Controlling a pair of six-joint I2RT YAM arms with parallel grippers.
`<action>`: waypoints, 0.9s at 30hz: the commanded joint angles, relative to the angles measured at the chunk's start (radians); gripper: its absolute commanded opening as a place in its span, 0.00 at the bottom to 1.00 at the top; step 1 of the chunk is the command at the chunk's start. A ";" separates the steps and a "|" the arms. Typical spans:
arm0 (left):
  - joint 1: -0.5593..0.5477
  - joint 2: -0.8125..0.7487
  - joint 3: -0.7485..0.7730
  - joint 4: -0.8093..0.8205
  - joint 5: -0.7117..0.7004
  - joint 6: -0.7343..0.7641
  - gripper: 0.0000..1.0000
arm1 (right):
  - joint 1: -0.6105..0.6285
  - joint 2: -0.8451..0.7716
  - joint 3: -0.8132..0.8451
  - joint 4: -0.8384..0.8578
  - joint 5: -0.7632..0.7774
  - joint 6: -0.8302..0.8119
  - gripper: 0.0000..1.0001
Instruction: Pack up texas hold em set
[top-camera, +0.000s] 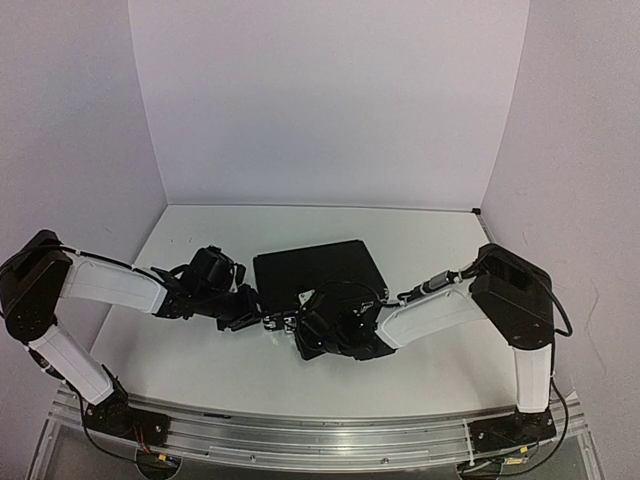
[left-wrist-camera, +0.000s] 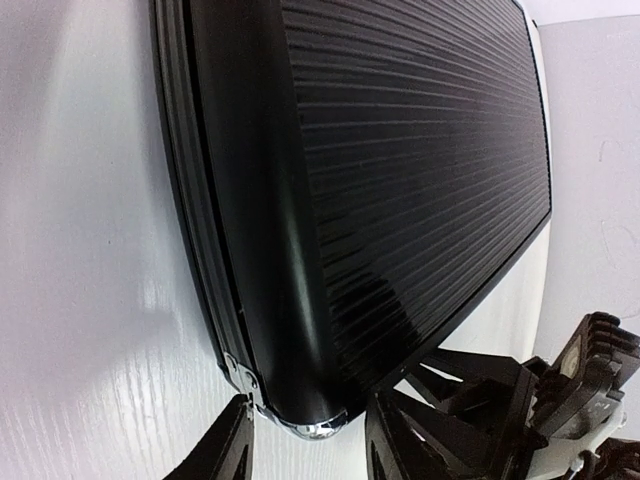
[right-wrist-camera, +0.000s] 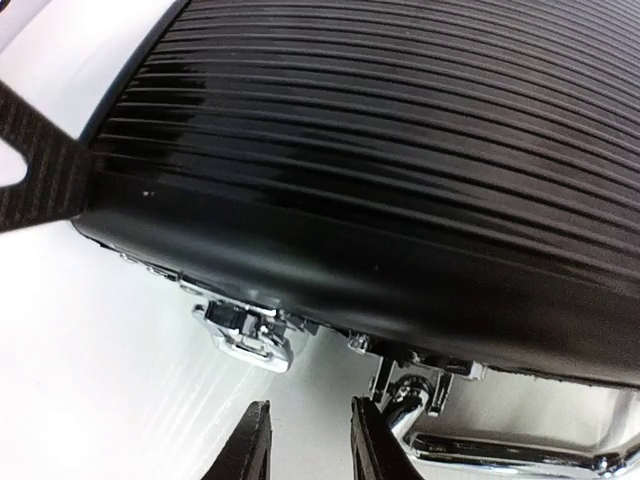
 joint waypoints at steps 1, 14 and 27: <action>-0.008 -0.035 -0.021 -0.042 0.024 0.001 0.37 | -0.003 0.013 0.009 -0.029 0.112 0.042 0.26; -0.008 -0.089 -0.042 -0.048 0.007 0.001 0.39 | -0.003 -0.156 -0.010 -0.091 0.082 0.079 0.29; -0.007 -0.433 0.185 -0.604 -0.447 -0.028 1.00 | -0.419 -0.698 -0.041 -0.684 0.118 -0.050 0.96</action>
